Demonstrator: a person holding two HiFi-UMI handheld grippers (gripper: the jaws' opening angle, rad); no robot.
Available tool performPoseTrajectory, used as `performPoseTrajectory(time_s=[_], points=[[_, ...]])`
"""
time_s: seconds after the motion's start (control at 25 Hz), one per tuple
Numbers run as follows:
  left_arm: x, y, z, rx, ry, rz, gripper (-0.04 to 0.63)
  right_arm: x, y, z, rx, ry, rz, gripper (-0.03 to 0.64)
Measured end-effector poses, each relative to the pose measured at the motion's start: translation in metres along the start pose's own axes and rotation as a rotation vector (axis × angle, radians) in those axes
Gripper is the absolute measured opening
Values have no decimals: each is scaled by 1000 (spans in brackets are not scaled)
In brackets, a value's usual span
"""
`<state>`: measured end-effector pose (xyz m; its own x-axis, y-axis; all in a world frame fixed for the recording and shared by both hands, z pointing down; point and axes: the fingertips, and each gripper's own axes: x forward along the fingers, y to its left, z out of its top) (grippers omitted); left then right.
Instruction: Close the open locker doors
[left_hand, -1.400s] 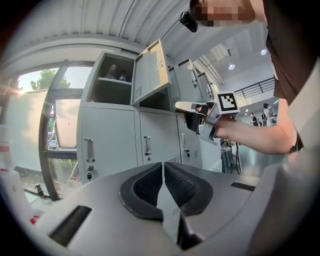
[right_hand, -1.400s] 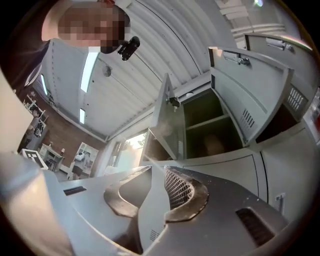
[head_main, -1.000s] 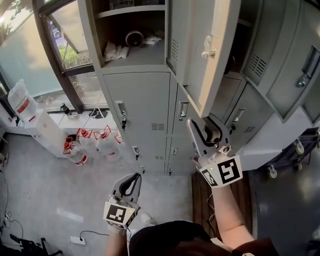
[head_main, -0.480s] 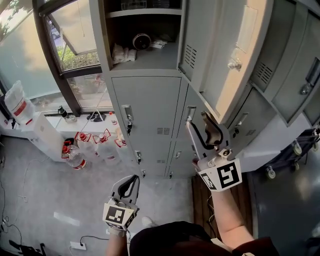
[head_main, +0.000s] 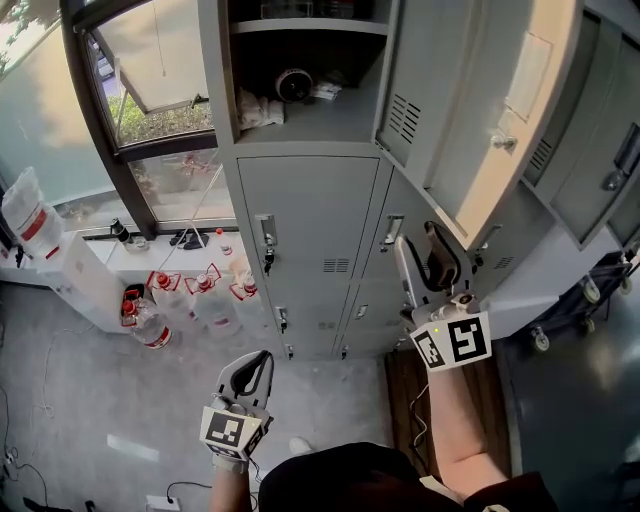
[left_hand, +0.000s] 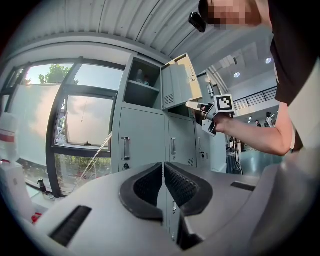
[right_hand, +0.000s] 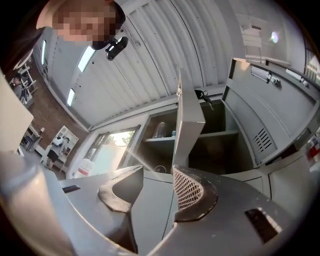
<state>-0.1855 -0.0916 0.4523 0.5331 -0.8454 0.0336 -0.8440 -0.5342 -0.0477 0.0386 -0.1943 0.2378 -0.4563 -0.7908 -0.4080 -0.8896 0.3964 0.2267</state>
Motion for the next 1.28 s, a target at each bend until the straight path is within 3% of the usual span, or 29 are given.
performPoseTrajectory(time_s=[0.2,0.44,0.8,1.28], points=[[3,2,-5,19,7,-39,28,2,-22,12,-19,-7,-60,215],[4,-6,0,-28,-6,-42,28,5,-10,21,-46,-11,-33,227],[-22,22,-21,-14,12,-30,28,30,50,25,-133,-22,59,229],[-70,71,-43,-43,56,105,28,94,132,19,-172,-38,283,236]])
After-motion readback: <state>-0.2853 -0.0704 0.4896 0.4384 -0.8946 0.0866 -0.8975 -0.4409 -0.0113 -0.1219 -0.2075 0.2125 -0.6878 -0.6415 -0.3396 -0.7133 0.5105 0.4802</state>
